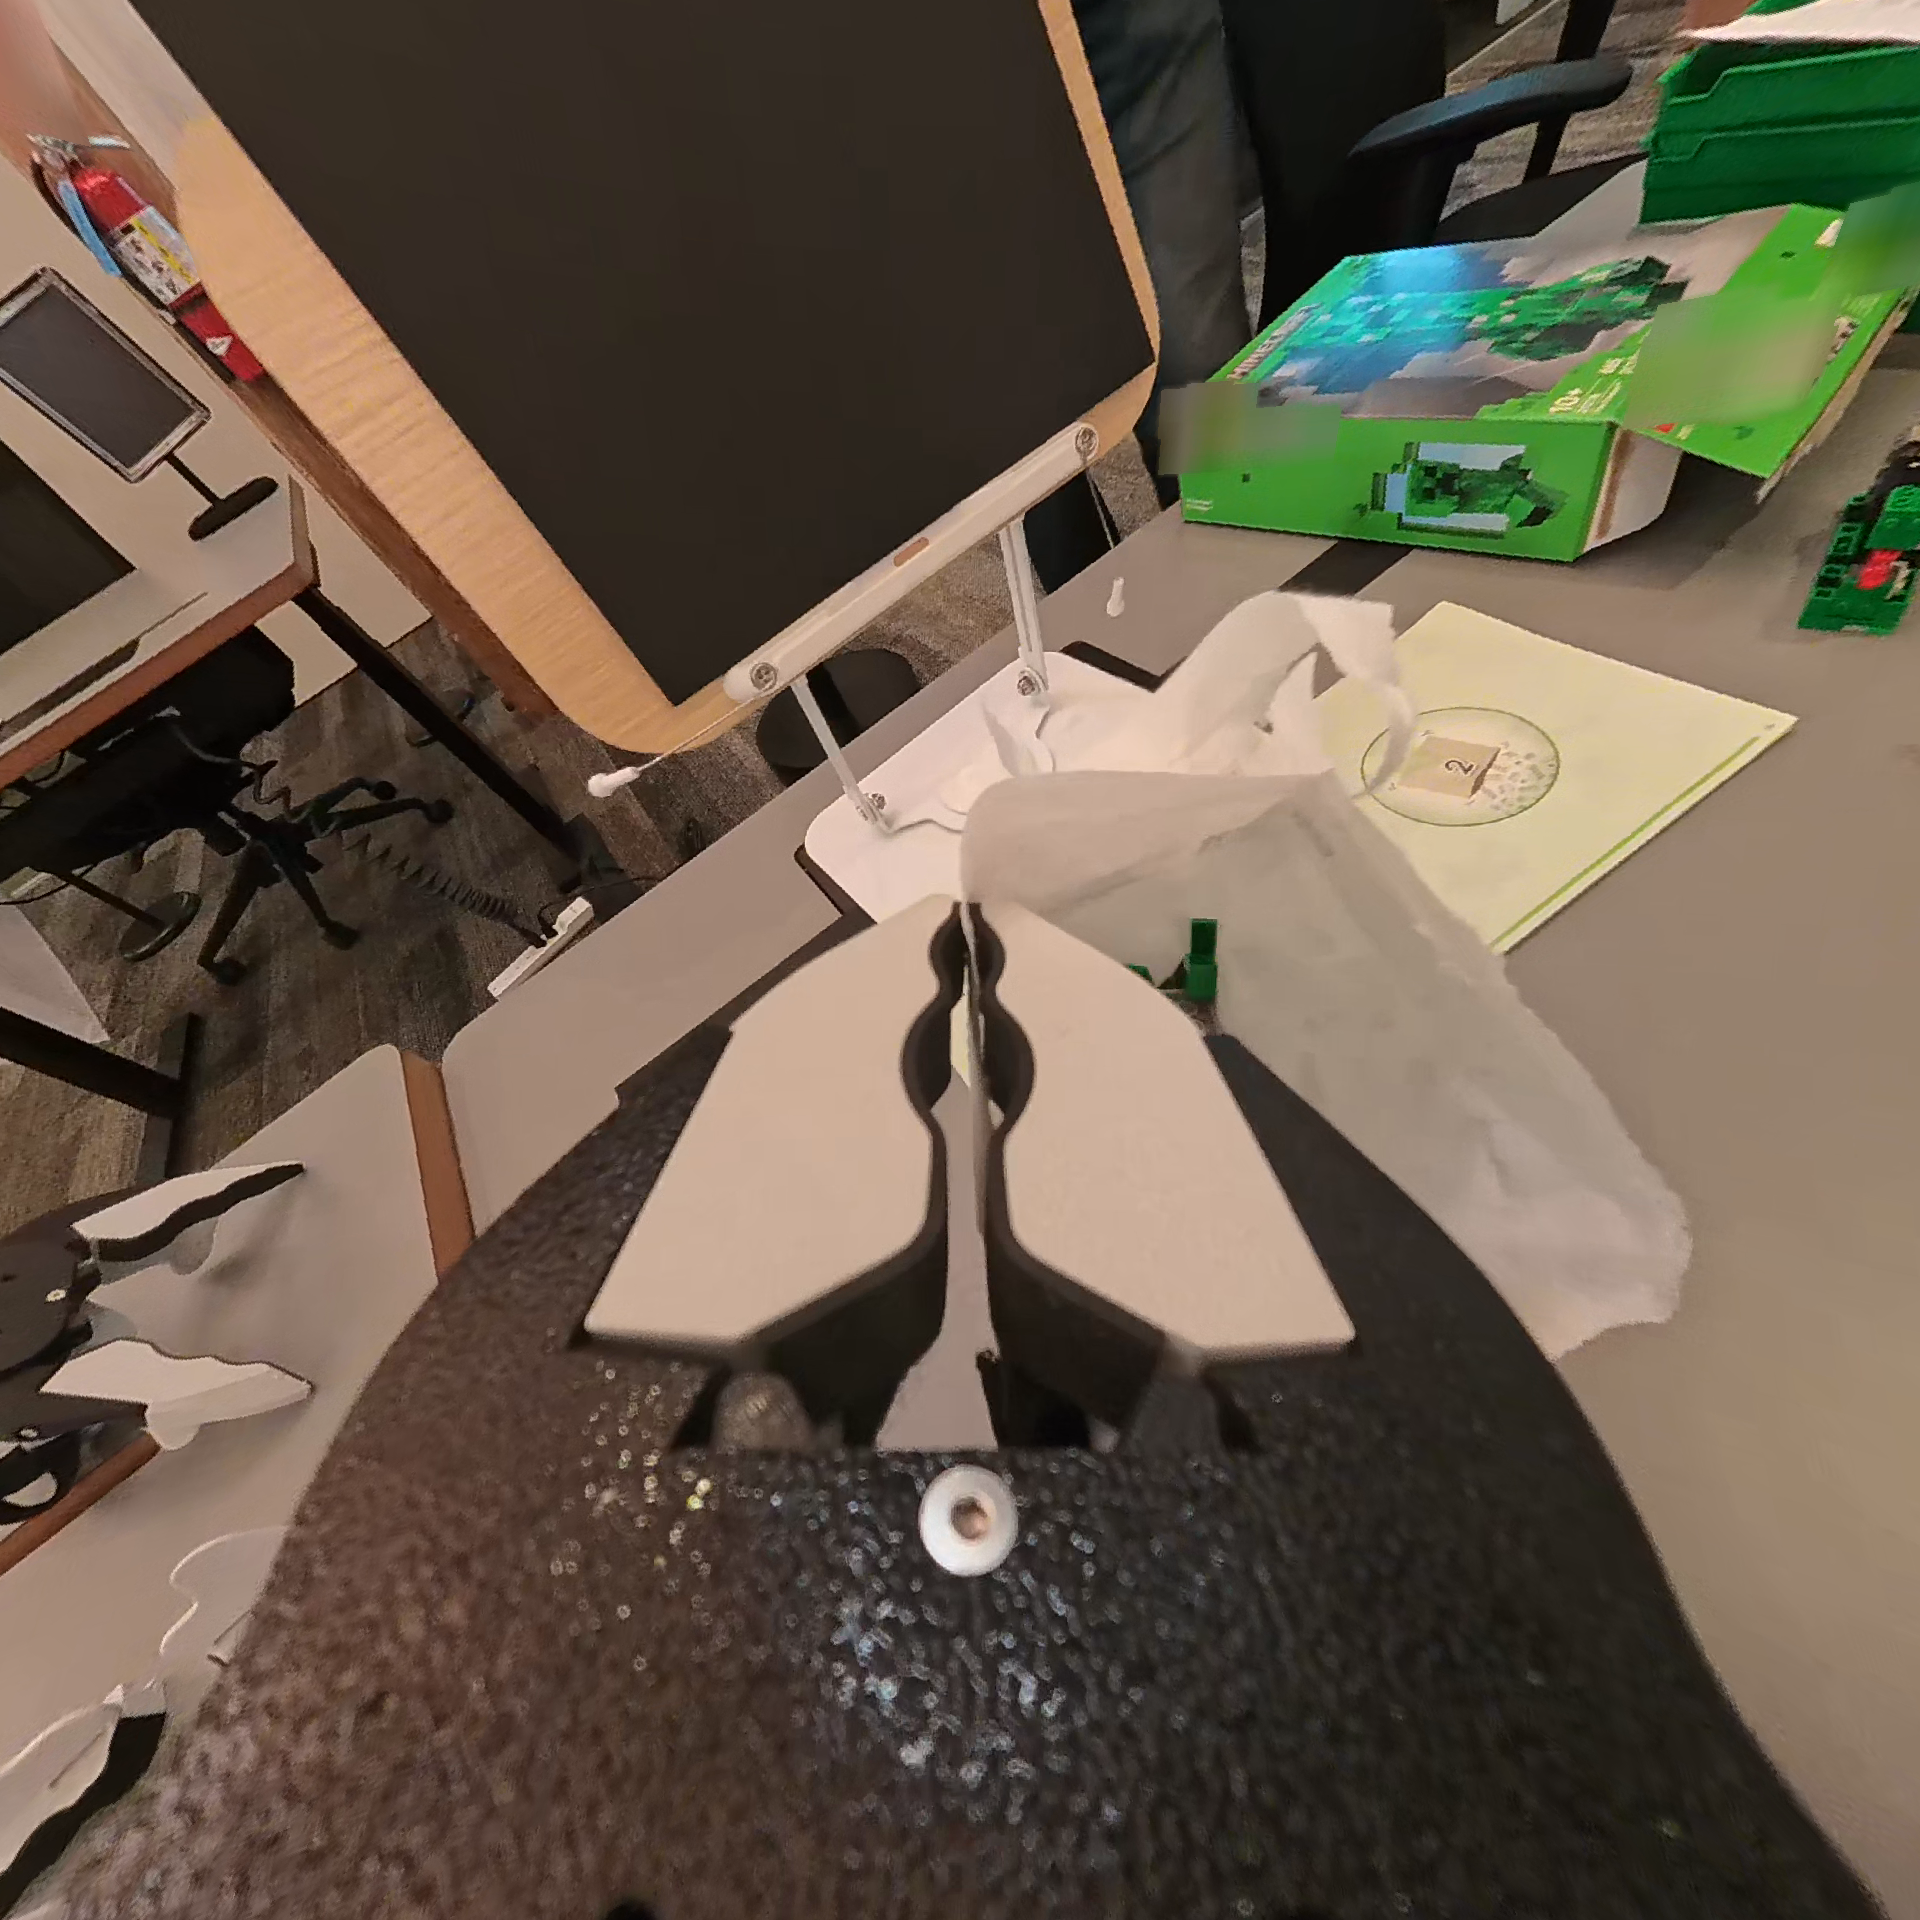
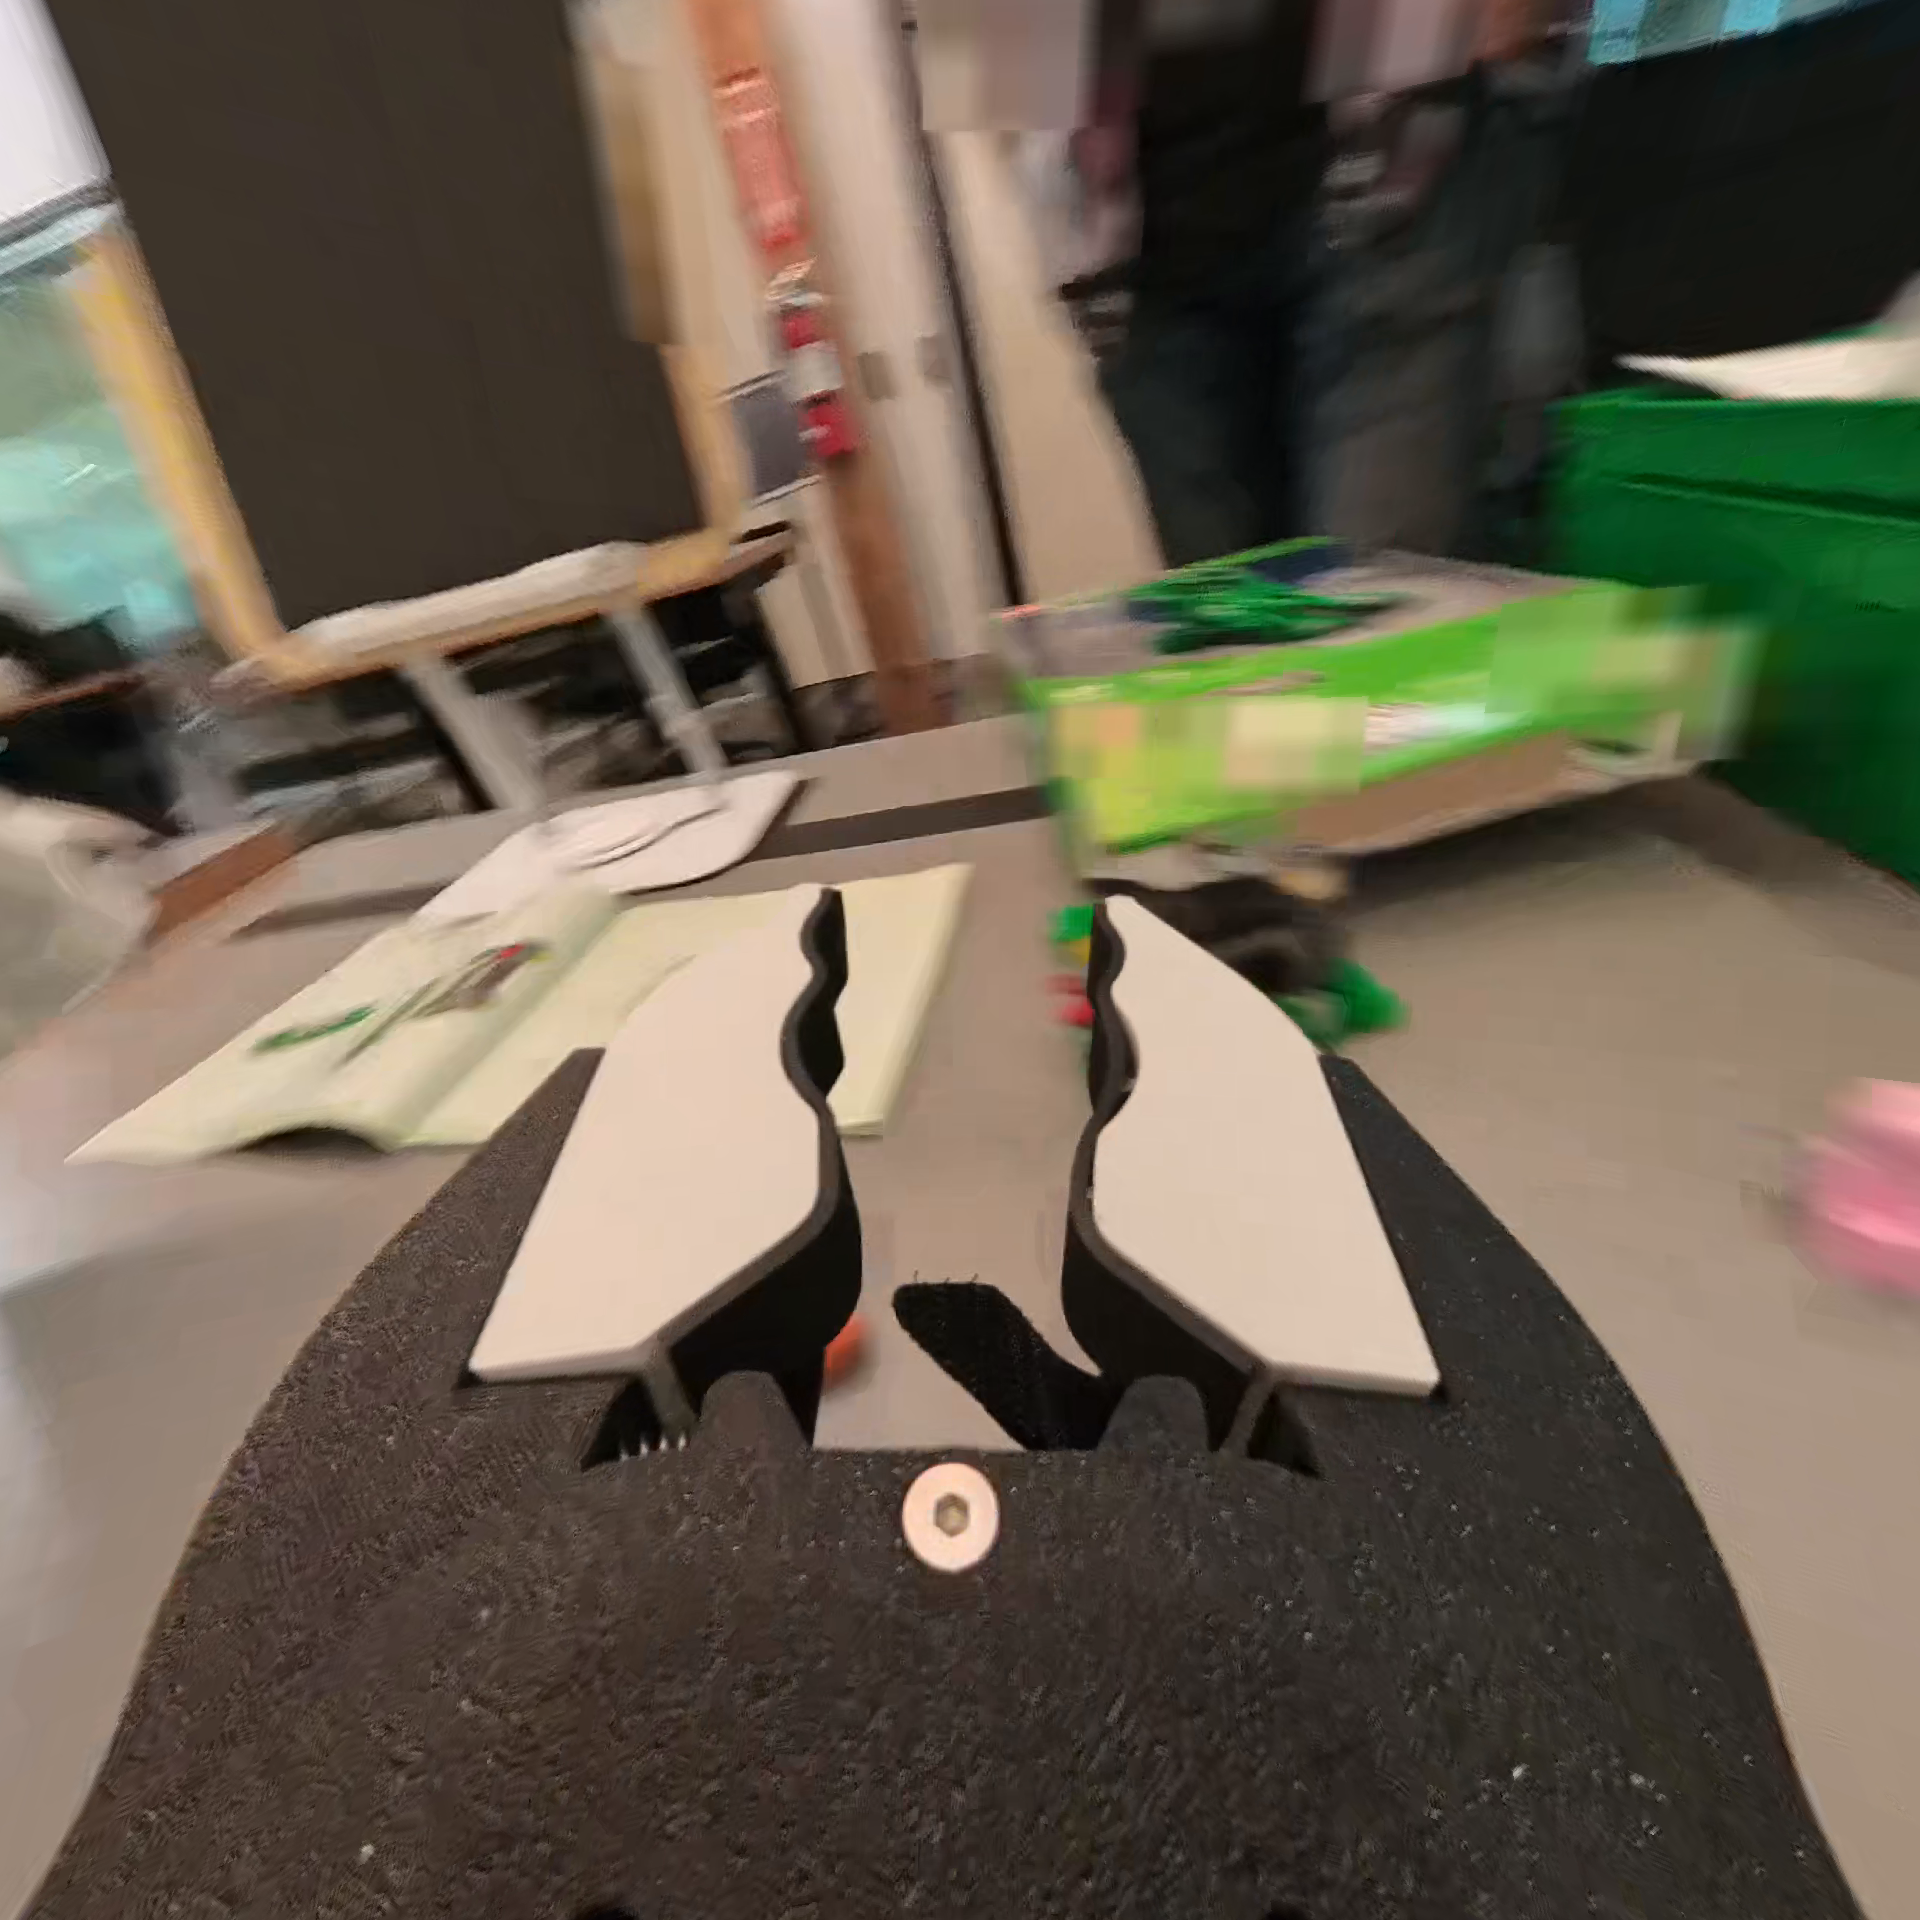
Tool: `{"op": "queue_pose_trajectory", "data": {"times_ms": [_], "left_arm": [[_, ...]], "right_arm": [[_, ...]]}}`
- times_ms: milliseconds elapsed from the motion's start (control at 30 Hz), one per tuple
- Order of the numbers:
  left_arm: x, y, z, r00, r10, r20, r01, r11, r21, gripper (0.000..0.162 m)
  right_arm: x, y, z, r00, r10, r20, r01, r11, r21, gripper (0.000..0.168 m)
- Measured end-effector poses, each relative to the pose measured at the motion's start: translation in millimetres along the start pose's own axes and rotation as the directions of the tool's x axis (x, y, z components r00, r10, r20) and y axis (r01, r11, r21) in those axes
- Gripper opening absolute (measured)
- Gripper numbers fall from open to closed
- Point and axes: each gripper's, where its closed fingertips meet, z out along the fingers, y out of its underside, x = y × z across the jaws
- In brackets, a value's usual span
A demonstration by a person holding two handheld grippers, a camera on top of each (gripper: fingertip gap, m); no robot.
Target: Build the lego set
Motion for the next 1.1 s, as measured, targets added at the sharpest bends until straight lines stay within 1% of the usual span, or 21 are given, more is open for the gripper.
{"op": "queue_pose_trajectory", "data": {"times_ms": [67, 133, 200, 267, 333, 433, 500, 633, 733, 833, 1000, 1100], "left_arm": [[2.0, 1.4, 2.5, 1.0, 0.009, -0.003, -0.009, 1.0, -0.015, 0.0], [3.2, 1.7, 2.9, 1.0, 0.021, 0.0, -0.021, 0.999, -0.025, 0.0], [2.5, 1.3, 1.7, 1.0, 0.029, 0.011, -0.029, 0.999, -0.028, 0.0], [0.6, 1.2, -0.6, 0.999, 0.035, 0.026, -0.034, 0.999, -0.033, 0.0], [-2.6, 2.2, -4.4, 0.998, 0.043, 0.045, -0.041, 0.998, -0.041, 0.0], [-10.9, 5.1, -15.2, 0.996, 0.043, 0.082, -0.039, 0.998, -0.05, 0.0], [-19.0, 7.9, -26.2, 0.993, 0.035, 0.109, -0.029, 0.998, -0.05, 0.0], [-37.2, 10.0, -51.5, 0.986, -0.014, 0.167, 0.016, 1.0, -0.011, 0.0], [-45.6, 11.0, -62.5, 0.979, -0.029, 0.2, 0.029, 1.0, 0.005, 0.0], [-51.1, 14.6, -67.3, 0.975, -0.037, 0.22, 0.037, 0.999, 0.003, 0.0], [-55.5, 19.6, -68.0, 0.975, -0.06, 0.215, 0.06, 0.998, 0.006, 0.0], [-54.2, 17.9, -69.3, 0.977, -0.065, 0.204, 0.062, 0.998, 0.023, 0.0]], "right_arm": [[-71.4, 11.1, 17.4, 0.984, -0.07, 0.165, 0.07, 0.998, 0.01, 0.045], [-144.2, 25.5, 27.6, 0.943, -0.062, 0.328, 0.062, 0.998, 0.011, 0.045], [-208.9, 43.6, 31.8, 0.883, -0.058, 0.466, 0.062, 0.998, 0.007, 0.045], [-248.5, 61.3, 39.6, 0.85, -0.162, 0.501, 0.165, 0.985, 0.038, 0.041], [-274.7, 61.6, 49.7, 0.833, -0.242, 0.497, 0.212, 0.97, 0.118, 0.037], [-297.7, 62.9, 63.1, 0.806, -0.329, 0.492, 0.274, 0.944, 0.182, 0.031], [-299.6, 68.5, 71.9, 0.802, -0.363, 0.475, 0.323, 0.931, 0.167, 0.032], [-298.0, 66.0, 72.3, 0.809, -0.307, 0.501, 0.262, 0.952, 0.16, 0.03], [-300.6, 66.3, 70.5, 0.798, -0.281, 0.533, 0.237, 0.96, 0.152, 0.03], [-306.1, 67.9, 67.7, 0.776, -0.294, 0.558, 0.247, 0.956, 0.16, 0.031], [-314.4, 73.9, 64.5, 0.741, -0.333, 0.583, 0.293, 0.942, 0.166, 0.03], [-322.8, 76.2, 57.9, 0.7, -0.351, 0.622, 0.305, 0.934, 0.184, 0.029]]}}
